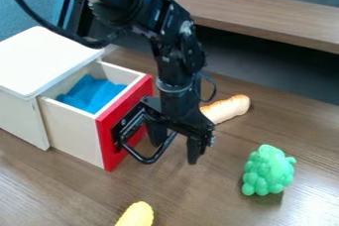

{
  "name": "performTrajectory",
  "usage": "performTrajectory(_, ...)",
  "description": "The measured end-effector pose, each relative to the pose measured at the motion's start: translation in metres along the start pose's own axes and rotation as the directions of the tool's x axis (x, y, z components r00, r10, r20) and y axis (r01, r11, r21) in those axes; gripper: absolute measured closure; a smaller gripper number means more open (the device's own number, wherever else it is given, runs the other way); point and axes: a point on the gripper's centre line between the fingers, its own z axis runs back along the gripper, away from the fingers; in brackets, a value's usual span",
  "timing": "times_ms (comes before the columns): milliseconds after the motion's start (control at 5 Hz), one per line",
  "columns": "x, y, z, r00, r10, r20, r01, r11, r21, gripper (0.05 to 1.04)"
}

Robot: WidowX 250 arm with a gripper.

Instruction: Closed the drawer

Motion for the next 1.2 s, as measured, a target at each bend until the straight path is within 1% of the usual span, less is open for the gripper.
performTrajectory(200, 0.005, 0.004, 0.002, 1.000, 0.022, 0.003, -0.022, 0.999, 0.023, 0.084)
performTrajectory(400, 0.003, 0.006, 0.002, 1.000, 0.024, -0.005, -0.023, 0.999, 0.024, 0.084)
performTrajectory(800, 0.000, 0.029, 0.004, 0.997, 0.070, -0.030, -0.069, 0.998, 0.012, 0.084)
performTrajectory(1000, -0.001, 0.043, 0.008, 0.995, 0.091, -0.034, -0.090, 0.996, 0.021, 0.084)
performTrajectory(1200, -0.007, 0.065, 0.010, 0.990, 0.129, -0.051, -0.127, 0.991, 0.036, 0.084)
